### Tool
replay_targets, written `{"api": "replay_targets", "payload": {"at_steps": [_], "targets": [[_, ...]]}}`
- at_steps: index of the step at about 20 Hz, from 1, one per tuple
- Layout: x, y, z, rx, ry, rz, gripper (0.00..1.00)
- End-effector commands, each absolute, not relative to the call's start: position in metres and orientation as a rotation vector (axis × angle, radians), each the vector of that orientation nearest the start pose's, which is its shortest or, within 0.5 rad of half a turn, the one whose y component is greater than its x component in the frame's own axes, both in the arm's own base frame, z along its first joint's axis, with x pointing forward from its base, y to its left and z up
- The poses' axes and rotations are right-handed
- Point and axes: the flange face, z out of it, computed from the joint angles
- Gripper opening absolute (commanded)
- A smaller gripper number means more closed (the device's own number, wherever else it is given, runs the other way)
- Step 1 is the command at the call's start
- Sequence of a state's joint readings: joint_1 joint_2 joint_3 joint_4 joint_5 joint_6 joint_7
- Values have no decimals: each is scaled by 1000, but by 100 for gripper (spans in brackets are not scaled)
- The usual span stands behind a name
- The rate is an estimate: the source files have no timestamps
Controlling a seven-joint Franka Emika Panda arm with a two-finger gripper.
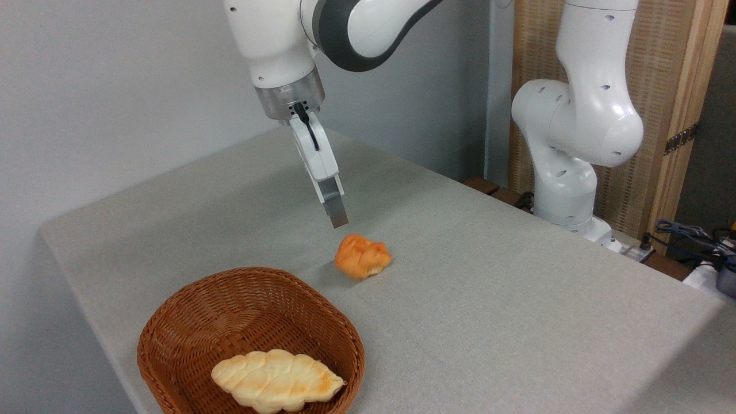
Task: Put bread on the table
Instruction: 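Lift the orange bun out of the basket and set it on the table, then open the gripper and raise it away from the bun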
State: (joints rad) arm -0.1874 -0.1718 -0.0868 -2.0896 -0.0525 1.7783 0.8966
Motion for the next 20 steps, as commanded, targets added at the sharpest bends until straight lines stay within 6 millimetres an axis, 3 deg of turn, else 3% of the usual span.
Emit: {"api": "replay_targets", "payload": {"at_steps": [1, 4, 7, 10, 15, 18, 20], "targets": [[470, -130, 500, -2699, 1741, 133, 100], [480, -123, 528, -2707, 1704, 42, 100], [500, -95, 570, -2755, 1588, -101, 100], [514, -57, 598, -2808, 1488, -186, 100], [549, -58, 612, -2872, 1397, -98, 100], [563, -59, 616, -2936, 1247, -111, 100], [565, -59, 621, -2938, 1238, -115, 100]]}}
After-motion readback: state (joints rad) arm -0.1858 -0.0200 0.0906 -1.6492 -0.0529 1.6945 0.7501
